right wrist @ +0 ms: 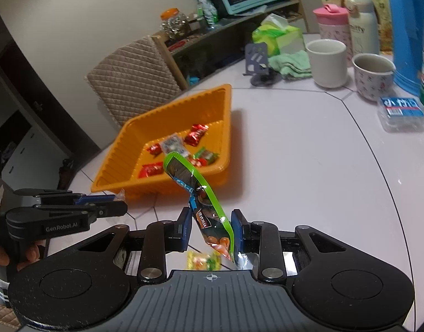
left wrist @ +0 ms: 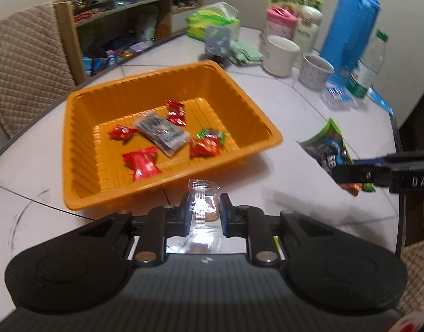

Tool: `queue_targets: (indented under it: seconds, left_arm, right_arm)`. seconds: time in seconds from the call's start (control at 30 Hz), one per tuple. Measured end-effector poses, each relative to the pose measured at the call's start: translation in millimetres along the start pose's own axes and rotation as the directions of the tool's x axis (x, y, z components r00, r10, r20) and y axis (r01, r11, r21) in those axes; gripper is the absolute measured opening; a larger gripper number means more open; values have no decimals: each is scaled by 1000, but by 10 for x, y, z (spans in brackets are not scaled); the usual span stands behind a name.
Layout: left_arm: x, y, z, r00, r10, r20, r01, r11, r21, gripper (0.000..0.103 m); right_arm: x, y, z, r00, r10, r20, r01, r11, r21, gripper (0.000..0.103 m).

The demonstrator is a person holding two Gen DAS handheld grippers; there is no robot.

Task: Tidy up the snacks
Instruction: 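Carry the clear candy and green-edged bag over the orange tray with both tools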

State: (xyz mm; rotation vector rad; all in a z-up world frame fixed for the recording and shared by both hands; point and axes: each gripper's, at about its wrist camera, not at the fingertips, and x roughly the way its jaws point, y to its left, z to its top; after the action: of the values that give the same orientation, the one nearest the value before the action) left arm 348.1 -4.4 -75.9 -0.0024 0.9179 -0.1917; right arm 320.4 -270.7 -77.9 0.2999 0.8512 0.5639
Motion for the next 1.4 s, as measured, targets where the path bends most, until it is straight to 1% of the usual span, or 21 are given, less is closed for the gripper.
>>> queue_targets:
  seconds: [0.2, 0.4, 0.63, 0.77, 0.97, 1.1, 1.2, 1.4]
  left_arm:
    - [-55, 175, 171, 999, 48, 24, -47, 997, -56, 18]
    - [-63, 323, 309, 995, 92, 41, -88, 993, -73, 18]
    - [18, 476, 459, 991, 130, 41, -126, 987, -98, 18]
    - [53, 564, 506, 988, 150, 39, -145, 983, -109, 18]
    - [129, 702, 551, 985, 172, 29, -167, 977, -131, 18]
    - [187, 775, 564, 983, 182, 21, -177, 974, -142, 18]
    - [245, 818, 581, 983, 184, 13, -180, 972, -151, 18]
    - [350, 895, 579, 983, 184, -1, -182, 969, -166, 18]
  right_arm:
    - [101, 95, 215, 999, 39, 15, -38, 999, -27, 31]
    - [260, 193, 462, 997, 74, 35, -72, 996, -46, 31]
    - [512, 305, 748, 992, 120, 41, -118, 992, -31, 31]
    - [671, 349, 880, 990, 131, 53, -131, 991, -8, 31]
    - [950, 324, 1017, 995, 96, 41, -96, 995, 7, 31]
    - [1128, 263, 1037, 998, 62, 20, -62, 998, 22, 31]
    - [1268, 201, 1047, 999, 50, -3, -50, 998, 32, 31]
    - [1512, 176, 1076, 999, 11, -35, -10, 1000, 15, 31]
